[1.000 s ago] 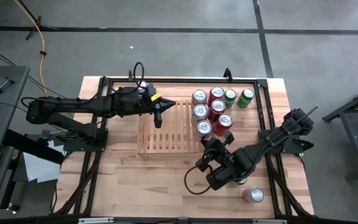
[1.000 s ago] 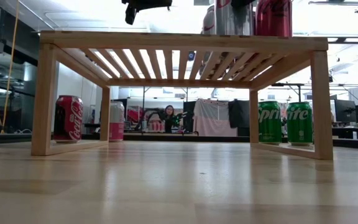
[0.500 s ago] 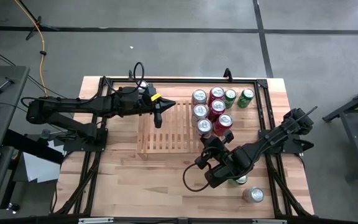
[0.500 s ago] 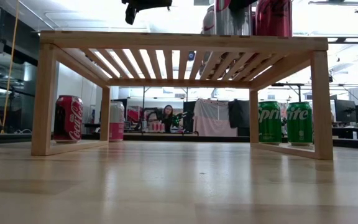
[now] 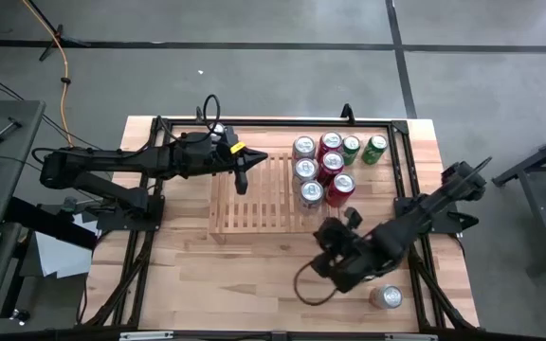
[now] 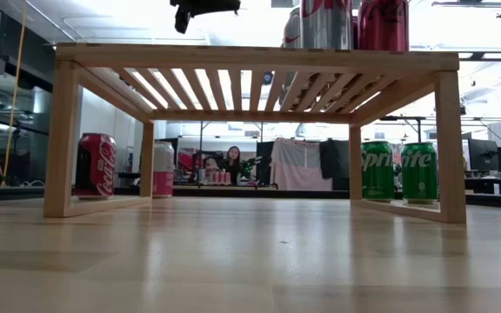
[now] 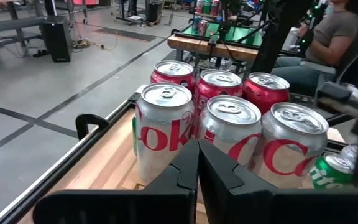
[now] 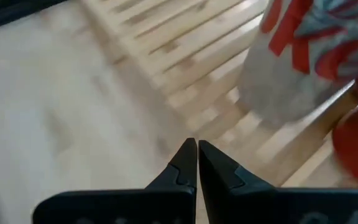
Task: Place canned beverage on shelf
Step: Adjust the red soda cans on the shelf
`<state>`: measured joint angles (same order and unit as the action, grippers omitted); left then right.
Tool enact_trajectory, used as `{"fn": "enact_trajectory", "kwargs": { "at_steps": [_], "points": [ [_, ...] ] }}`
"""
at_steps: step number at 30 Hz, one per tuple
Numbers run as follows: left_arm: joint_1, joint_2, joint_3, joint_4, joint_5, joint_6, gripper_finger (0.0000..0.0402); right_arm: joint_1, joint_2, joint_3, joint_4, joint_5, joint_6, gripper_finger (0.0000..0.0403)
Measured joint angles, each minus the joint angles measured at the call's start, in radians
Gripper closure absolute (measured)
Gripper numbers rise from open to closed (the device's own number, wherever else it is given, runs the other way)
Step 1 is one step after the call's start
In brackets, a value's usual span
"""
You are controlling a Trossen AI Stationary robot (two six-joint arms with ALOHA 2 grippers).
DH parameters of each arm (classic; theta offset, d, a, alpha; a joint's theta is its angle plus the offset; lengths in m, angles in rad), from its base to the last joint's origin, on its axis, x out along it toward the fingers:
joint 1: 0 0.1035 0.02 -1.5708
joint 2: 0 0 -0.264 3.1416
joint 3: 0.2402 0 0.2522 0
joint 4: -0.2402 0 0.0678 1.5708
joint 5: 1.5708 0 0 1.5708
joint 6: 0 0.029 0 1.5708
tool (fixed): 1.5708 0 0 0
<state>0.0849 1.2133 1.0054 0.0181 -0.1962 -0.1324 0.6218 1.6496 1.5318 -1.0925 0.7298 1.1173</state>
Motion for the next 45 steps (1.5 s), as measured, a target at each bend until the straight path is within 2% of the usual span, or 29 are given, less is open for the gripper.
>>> {"fn": "enact_trajectory", "kwargs": {
  "at_steps": [2, 4, 10, 13, 17, 21, 24, 31, 35, 45],
  "points": [
    [0.000, 0.000, 0.000, 0.000, -0.001, -0.001, 0.0401, 0.027, -0.055, 0.000, 0.006, -0.043, 0.003, 0.0403],
    [0.000, 0.000, 0.000, 0.000, -0.002, 0.004, 0.0401, 0.054, -0.114, 0.000, 0.025, -0.043, 0.003, 0.0403],
    [0.000, 0.000, 0.000, 0.001, 0.000, -0.008, 0.0402, 0.119, -0.264, 0.000, 0.082, 0.096, -0.071, 0.0403],
    [-0.001, -0.012, -0.001, 0.012, 0.036, -0.036, 0.0401, 0.110, -0.303, 0.000, 0.081, 0.134, -0.142, 0.0403],
    [-0.018, -0.084, -0.001, 0.041, 0.131, -0.041, 0.0401, 0.072, -0.341, 0.000, 0.081, 0.122, -0.232, 0.0403],
    [-0.044, -0.173, -0.001, 0.021, 0.138, -0.032, 0.0402, 0.025, -0.380, 0.000, 0.083, 0.097, -0.331, 0.0403],
    [-0.057, -0.243, 0.000, -0.017, 0.127, -0.022, 0.0401, -0.011, -0.404, 0.000, 0.093, 0.106, -0.403, 0.0403],
    [-0.074, -0.337, 0.000, -0.183, 0.021, -0.048, 0.0402, -0.100, -0.421, 0.000, 0.096, 0.108, -0.514, 0.0403],
    [-0.082, -0.351, 0.000, -0.246, 0.000, -0.073, 0.0401, -0.135, -0.421, 0.000, 0.096, 0.089, -0.524, 0.0403],
    [-0.089, -0.342, 0.000, -0.244, 0.006, -0.076, 0.0402, -0.144, -0.421, 0.000, 0.096, 0.054, -0.524, 0.0403]
  ]
}}
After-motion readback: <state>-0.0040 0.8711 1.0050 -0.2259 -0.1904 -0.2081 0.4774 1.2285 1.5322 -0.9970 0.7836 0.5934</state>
